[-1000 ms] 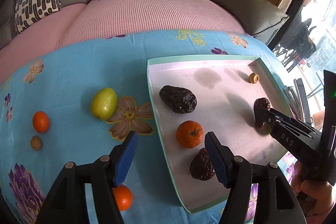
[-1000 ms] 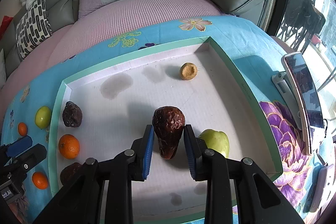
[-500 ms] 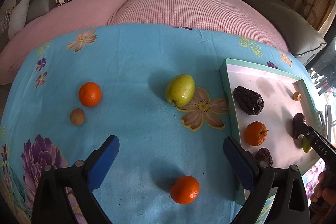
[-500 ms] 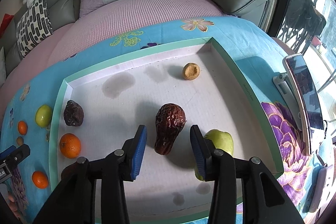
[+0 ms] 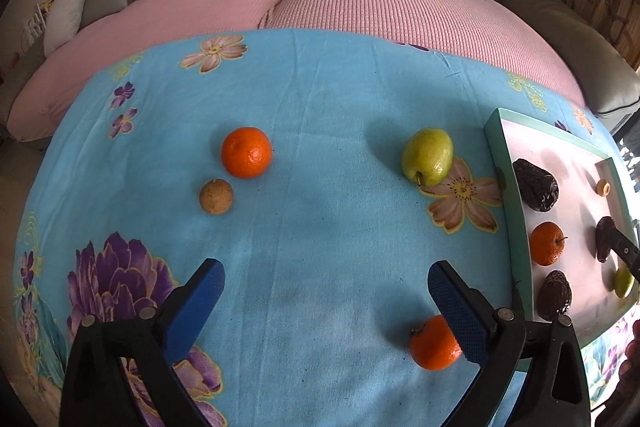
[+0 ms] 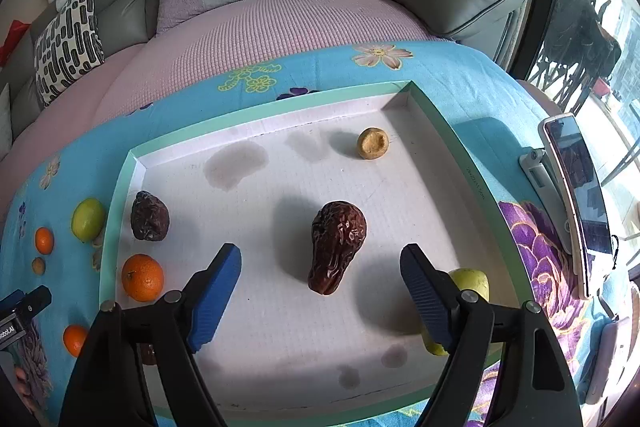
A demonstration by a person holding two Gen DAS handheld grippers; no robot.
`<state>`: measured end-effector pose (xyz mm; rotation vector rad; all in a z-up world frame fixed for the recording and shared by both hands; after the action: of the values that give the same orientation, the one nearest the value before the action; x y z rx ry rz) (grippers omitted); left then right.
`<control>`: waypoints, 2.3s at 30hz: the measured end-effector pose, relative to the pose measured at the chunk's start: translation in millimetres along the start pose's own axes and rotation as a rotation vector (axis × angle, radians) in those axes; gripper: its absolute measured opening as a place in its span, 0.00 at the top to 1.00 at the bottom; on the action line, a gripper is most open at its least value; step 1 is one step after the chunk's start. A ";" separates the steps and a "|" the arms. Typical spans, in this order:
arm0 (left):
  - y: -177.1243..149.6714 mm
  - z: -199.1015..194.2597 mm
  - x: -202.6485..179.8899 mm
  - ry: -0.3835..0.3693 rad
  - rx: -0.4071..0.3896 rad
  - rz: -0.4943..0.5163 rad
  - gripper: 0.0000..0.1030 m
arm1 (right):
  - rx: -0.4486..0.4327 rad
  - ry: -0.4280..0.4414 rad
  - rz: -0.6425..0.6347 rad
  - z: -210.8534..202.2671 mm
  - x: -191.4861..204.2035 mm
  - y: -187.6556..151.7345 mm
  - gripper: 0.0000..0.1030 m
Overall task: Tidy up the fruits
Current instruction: 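Open the right tool to release the date while the left tool releases the tangerine in the tray, then move both tools back from the tray toward the remaining fruits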
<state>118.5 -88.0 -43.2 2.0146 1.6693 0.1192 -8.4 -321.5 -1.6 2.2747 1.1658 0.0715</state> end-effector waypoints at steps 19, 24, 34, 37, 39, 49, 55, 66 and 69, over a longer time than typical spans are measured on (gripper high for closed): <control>5.6 -38.6 52.5 0.099 -0.076 -0.027 0.00 | -0.084 0.026 -0.100 -26.1 46.0 -0.4 0.08; 6.9 -51.0 72.8 0.136 -0.105 -0.040 0.00 | -0.102 0.038 -0.139 -34.4 62.7 -1.0 0.08; 4.7 -74.8 116.5 0.202 -0.158 -0.108 0.00 | -0.150 0.102 -0.207 -57.2 94.9 -6.3 0.08; 3.4 -81.0 124.5 0.199 -0.174 -0.131 0.00 | -0.165 0.123 -0.224 -65.8 104.7 -8.0 0.08; 2.9 -84.2 128.1 0.194 -0.182 -0.142 0.00 | -0.172 0.140 -0.237 -71.2 112.1 -9.7 0.08; 1.6 -81.7 127.1 0.138 -0.171 -0.148 0.00 | -0.149 0.223 -0.322 -89.0 154.1 -28.2 0.08; 6.1 -66.8 118.3 0.083 -0.142 -0.137 0.00 | -0.132 0.254 -0.365 -94.1 171.4 -39.9 0.08; 26.5 -32.0 109.2 -0.038 -0.133 -0.130 0.02 | -0.093 0.261 -0.432 -92.3 193.1 -57.2 0.08; 30.5 -22.6 105.0 -0.048 -0.133 -0.107 0.04 | -0.074 0.263 -0.457 -87.9 199.3 -63.1 0.09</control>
<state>162.1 14.6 -36.9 1.8128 1.6890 0.1392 42.6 -100.5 -1.9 1.9226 1.7622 0.2370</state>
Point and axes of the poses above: each gripper's, at about its wrist camera, not at the fingertips, and z roughly the way its jaws point, x to its left, y to its top, the point moved 3 cm from there along z, roughly the way its jaws point, and after that the axes turned 14 degrees about -y, right-handed, at the moved point
